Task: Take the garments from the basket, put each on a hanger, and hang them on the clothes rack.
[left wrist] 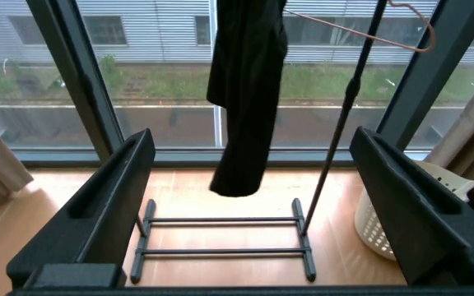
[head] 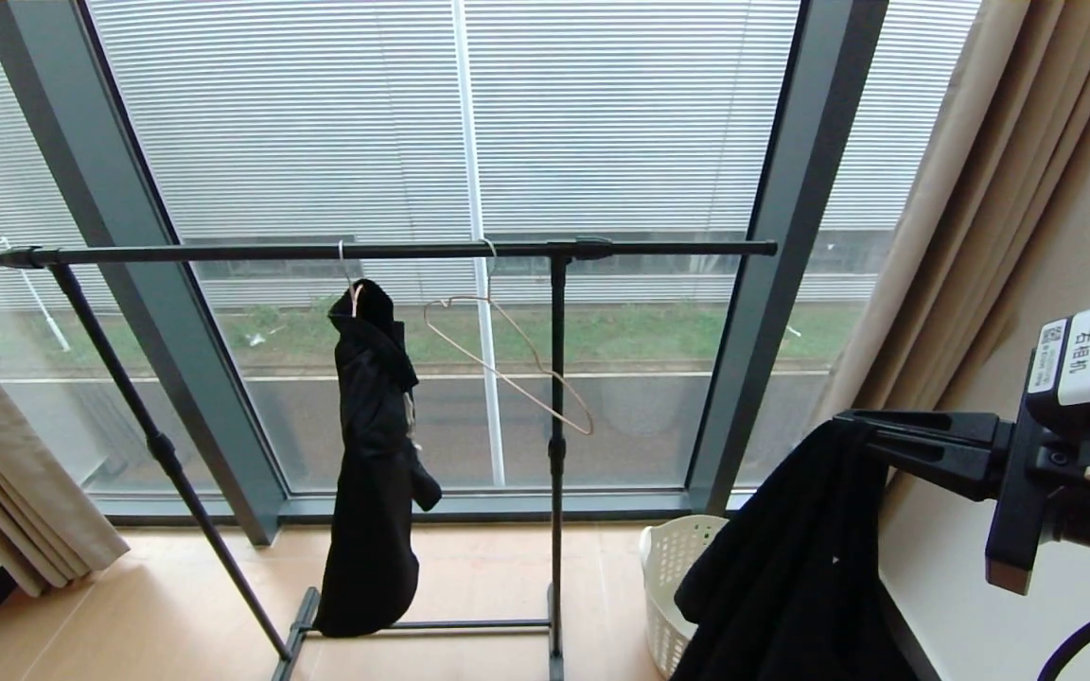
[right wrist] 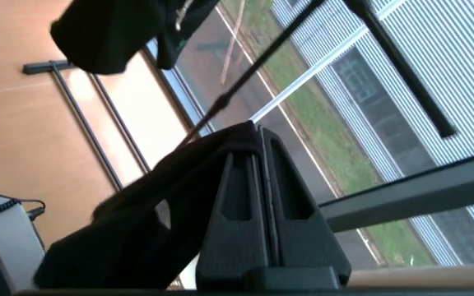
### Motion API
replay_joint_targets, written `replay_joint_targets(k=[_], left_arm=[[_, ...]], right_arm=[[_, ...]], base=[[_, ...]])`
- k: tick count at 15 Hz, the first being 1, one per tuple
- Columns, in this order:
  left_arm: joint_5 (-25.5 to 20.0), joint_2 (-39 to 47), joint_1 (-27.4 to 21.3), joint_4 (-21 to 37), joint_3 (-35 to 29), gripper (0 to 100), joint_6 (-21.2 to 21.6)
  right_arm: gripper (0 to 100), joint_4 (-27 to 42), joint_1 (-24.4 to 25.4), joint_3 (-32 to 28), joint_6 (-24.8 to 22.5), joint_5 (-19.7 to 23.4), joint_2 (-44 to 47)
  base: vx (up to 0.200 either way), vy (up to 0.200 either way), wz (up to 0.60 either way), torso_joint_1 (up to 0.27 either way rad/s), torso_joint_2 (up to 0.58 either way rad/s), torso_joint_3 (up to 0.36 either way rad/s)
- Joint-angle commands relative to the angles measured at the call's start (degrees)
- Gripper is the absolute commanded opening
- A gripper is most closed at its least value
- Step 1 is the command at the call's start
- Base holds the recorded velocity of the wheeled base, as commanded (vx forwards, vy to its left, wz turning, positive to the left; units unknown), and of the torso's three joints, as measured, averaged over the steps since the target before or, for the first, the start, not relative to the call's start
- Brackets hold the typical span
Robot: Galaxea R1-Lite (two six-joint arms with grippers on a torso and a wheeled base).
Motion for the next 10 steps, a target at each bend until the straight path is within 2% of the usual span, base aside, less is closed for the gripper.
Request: replay_joint_targets(k=[1,10], left_arm=[[0.0,0.0,0.0,-0.1,0.0,100,0.0],[0.0,0.0,0.0,0.0,0.0,100,0.1]], right_arm=[[0,0.0,0.1,0.0,0.0,0.0,0.1],[0,0.0,0.1,0.1,0.0,0.0,0.0]], base=[[0.0,0.2,0.0,-0.002,0.0,0.007],[0.0,0.2,0.0,0.004,0.0,0.002]])
